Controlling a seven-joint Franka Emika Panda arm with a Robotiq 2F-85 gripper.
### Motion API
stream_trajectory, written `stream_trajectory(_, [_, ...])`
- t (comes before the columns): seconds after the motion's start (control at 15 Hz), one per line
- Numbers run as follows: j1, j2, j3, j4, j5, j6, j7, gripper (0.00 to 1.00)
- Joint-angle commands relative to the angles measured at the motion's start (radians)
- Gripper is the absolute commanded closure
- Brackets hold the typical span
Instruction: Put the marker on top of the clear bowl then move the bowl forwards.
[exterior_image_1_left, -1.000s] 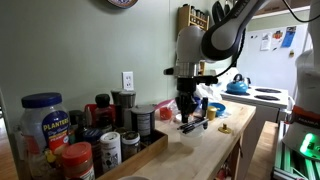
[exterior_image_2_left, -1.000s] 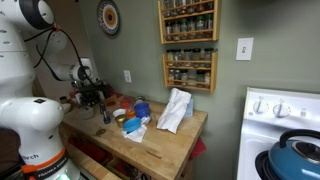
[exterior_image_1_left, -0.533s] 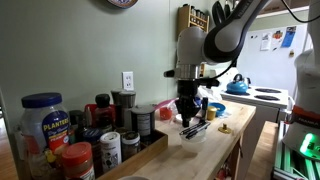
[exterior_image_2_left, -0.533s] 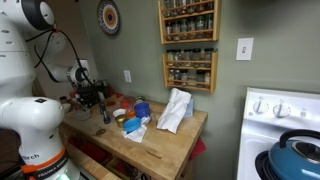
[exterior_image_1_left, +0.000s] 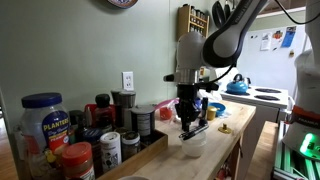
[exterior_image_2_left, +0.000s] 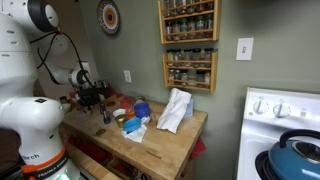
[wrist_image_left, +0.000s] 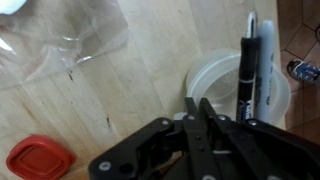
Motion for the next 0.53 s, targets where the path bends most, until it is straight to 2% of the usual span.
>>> stream_trajectory(0.0, [-0.007,-0.041,0.014,-0.032,0.021,0.021,-0.039,0.58])
stream_trajectory(0.27, [0.003,-0.122,0.004,-0.045,0.002,-0.005,-0.035,0.27])
stream_trajectory(0.47, [0.016,-0.196,-0.008,-0.035,0.050,-0.067,0.015,0.05])
